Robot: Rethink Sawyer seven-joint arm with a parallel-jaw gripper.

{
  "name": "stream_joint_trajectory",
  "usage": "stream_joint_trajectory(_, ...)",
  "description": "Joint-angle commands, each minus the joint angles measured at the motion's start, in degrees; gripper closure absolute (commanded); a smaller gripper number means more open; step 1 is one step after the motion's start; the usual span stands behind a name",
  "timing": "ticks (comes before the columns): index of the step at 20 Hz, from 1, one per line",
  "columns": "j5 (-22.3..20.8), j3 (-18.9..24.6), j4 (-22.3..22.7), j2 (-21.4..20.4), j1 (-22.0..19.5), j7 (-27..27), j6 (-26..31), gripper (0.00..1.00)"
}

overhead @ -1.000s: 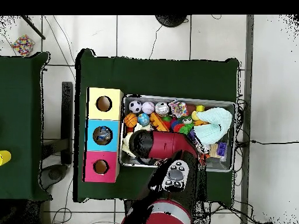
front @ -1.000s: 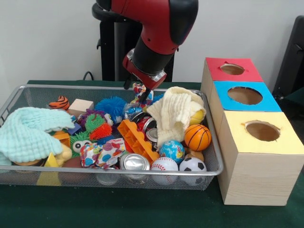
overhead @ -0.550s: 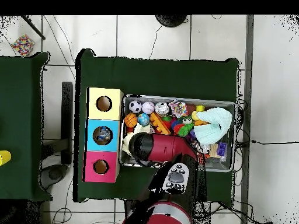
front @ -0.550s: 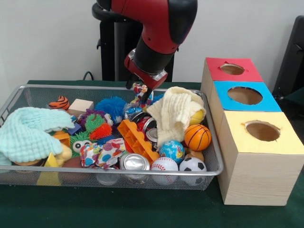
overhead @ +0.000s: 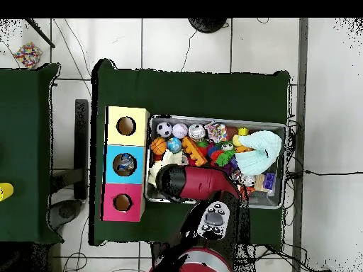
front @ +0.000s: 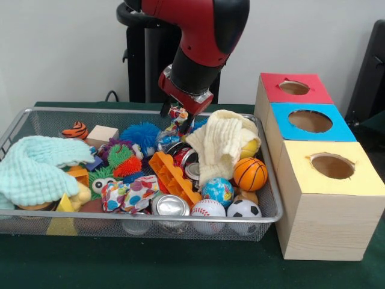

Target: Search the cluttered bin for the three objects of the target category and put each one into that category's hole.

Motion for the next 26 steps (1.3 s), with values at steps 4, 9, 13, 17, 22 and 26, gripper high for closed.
stream_joint_trajectory(4, 3.8, 0.6, 4.8, 0.3, 1.6, 13.9, -8.7, 0.0)
stream_joint_trajectory(9, 4.5, -0.3, 5.0, 0.8, 2.5, 14.0, -10.5, 0.0)
stream_joint_trajectory(13, 5.0, -0.6, 5.0, 1.0, 2.7, 13.1, -10.9, 0.0)
stream_joint_trajectory(17, 4.8, -0.7, 3.7, 2.3, 2.5, 11.2, -10.1, 0.0)
stream_joint_trajectory(22, 4.3, -0.9, 2.8, 3.2, 2.4, 10.0, -8.8, 0.0)
stream_joint_trajectory(26, 4.0, -1.1, 2.2, 3.6, 2.4, 9.3, -8.1, 0.0)
